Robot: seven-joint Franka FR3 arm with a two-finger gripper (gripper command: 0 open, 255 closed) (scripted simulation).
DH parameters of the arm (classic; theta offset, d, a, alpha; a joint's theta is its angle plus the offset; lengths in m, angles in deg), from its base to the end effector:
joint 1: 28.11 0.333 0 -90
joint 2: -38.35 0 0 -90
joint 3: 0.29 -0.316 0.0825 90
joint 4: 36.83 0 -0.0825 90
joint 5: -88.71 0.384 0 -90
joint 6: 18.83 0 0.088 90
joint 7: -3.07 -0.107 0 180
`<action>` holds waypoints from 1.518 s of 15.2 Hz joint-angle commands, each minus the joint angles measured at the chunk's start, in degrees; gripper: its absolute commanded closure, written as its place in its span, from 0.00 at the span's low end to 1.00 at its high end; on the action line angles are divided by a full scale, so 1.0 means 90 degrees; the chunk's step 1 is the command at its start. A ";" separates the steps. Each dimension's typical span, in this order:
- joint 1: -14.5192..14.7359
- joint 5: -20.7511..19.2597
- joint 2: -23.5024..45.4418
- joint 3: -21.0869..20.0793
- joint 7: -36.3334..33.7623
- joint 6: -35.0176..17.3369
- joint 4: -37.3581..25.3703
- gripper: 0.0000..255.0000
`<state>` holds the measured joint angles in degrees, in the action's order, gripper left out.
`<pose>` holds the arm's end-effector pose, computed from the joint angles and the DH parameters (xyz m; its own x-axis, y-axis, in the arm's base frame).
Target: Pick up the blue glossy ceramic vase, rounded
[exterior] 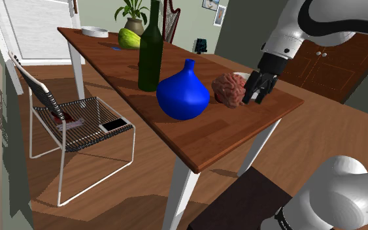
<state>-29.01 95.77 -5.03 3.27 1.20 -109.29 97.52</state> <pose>0.3151 -0.0170 0.5884 0.9955 -0.0935 -0.0153 -0.0948 -0.9818 -0.1647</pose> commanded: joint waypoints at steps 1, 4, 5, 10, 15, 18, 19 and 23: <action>0.0000 0.0000 0.0000 0.0000 0.0000 0.0000 0.0000 0.00; 0.0107 0.0083 0.0536 -0.0337 -0.0371 0.0079 -0.0662 0.00; 0.0135 0.0098 0.0722 -0.0446 -0.0494 0.0113 -0.0897 0.00; 0.0242 0.0079 0.1710 -0.0968 -0.1122 0.0358 -0.2183 0.00; 0.0336 -0.0112 0.2826 -0.1476 -0.1787 0.0750 -0.3704 0.00; 0.0422 -0.0328 0.3594 -0.1781 -0.2213 0.1084 -0.4781 0.00; 0.0463 -0.0422 0.3874 -0.1883 -0.2360 0.1219 -0.5179 0.00; 0.0625 -0.0718 0.4631 -0.2134 -0.2746 0.1545 -0.6199 0.00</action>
<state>-23.59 89.68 35.87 -15.65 -23.02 -95.62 42.68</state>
